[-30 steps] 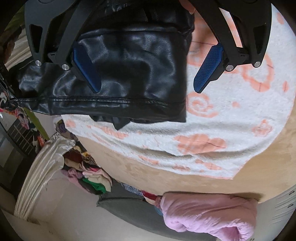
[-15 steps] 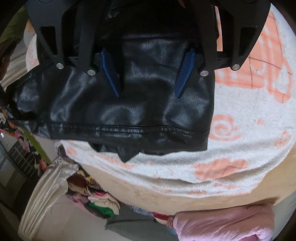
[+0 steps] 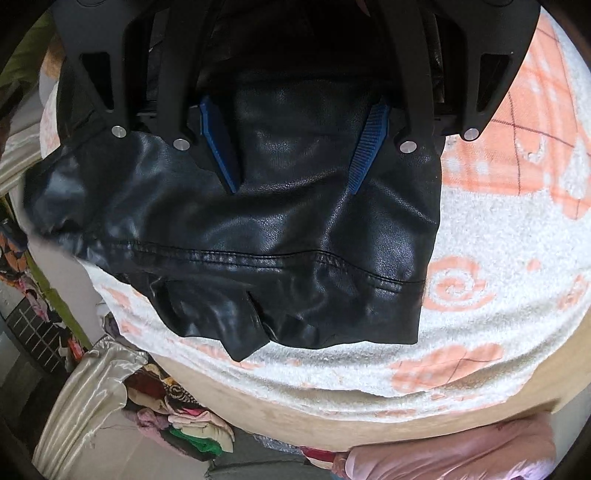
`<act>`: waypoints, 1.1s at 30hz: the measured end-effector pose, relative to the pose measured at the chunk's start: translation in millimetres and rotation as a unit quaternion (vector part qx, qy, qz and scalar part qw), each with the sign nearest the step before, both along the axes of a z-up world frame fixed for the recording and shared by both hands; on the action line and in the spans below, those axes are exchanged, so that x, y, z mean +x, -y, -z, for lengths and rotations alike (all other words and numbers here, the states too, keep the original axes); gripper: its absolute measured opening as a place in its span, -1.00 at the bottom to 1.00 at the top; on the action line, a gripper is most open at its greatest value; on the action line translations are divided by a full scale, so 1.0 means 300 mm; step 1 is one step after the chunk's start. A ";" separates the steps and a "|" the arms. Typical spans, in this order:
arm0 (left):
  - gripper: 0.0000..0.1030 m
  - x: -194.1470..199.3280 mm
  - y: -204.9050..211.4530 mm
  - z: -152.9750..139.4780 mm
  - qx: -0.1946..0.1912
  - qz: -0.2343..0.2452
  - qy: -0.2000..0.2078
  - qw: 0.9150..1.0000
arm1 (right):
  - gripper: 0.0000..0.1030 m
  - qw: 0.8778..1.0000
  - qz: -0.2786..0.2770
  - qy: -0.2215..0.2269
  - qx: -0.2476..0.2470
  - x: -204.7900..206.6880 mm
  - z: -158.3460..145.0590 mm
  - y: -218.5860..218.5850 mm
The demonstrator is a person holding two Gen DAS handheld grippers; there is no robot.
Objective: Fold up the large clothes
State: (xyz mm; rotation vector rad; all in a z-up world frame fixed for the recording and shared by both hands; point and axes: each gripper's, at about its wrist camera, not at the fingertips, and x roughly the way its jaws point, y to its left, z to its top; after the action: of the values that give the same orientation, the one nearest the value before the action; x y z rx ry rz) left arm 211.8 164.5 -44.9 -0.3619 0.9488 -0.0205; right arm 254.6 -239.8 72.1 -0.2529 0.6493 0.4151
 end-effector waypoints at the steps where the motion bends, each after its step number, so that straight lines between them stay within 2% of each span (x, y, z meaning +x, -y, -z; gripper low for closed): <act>1: 0.03 -0.001 0.003 0.001 0.002 0.001 0.000 1.000 | -0.04 1.000 0.006 0.006 0.009 -0.002 -0.008 0.011; 3: 0.03 0.001 0.005 0.001 0.007 0.001 -0.001 1.000 | -0.03 0.999 0.013 0.010 0.033 -0.003 -0.023 0.028; 5: 0.03 0.001 0.006 0.000 0.007 0.001 0.000 1.000 | -0.01 0.998 0.001 -0.010 0.061 0.005 -0.019 0.021; 7: 0.03 0.002 0.003 0.000 0.005 -0.002 0.001 1.000 | 0.00 0.997 -0.013 -0.028 0.068 0.008 0.000 -0.011; 16: 0.03 0.006 0.012 0.002 0.013 0.000 0.002 1.000 | 0.00 0.994 -0.053 -0.087 0.031 0.061 0.163 -0.272; 20: 0.03 0.008 0.013 0.003 0.011 -0.001 0.002 1.000 | 0.02 0.991 -0.048 -0.125 -0.019 0.120 0.291 -0.376; 22: 0.03 0.009 0.013 0.003 0.010 0.000 0.002 1.000 | 0.04 0.987 -0.035 -0.153 -0.031 0.151 0.355 -0.385; 25: 0.03 0.011 0.013 0.004 0.010 0.001 0.001 1.000 | 0.04 0.984 -0.027 -0.177 -0.013 0.177 0.413 -0.374; 28: 0.04 0.012 0.013 0.004 0.008 0.000 0.002 1.000 | 0.04 0.983 -0.031 -0.179 -0.003 0.182 0.419 -0.366; 31: 0.08 0.004 0.006 -0.023 0.002 -0.003 0.015 1.000 | 0.05 0.984 -0.042 -0.174 0.019 0.162 0.373 -0.338; 33: 0.26 -0.013 -0.003 -0.070 -0.007 -0.005 0.038 0.999 | 0.14 0.986 -0.047 -0.150 0.057 0.123 0.302 -0.276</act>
State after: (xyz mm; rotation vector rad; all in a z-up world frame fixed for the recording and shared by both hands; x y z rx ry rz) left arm 207.9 165.4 -23.9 -0.3758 0.8716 -0.0310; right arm 291.3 -156.9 -18.5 -0.1120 0.9087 0.5851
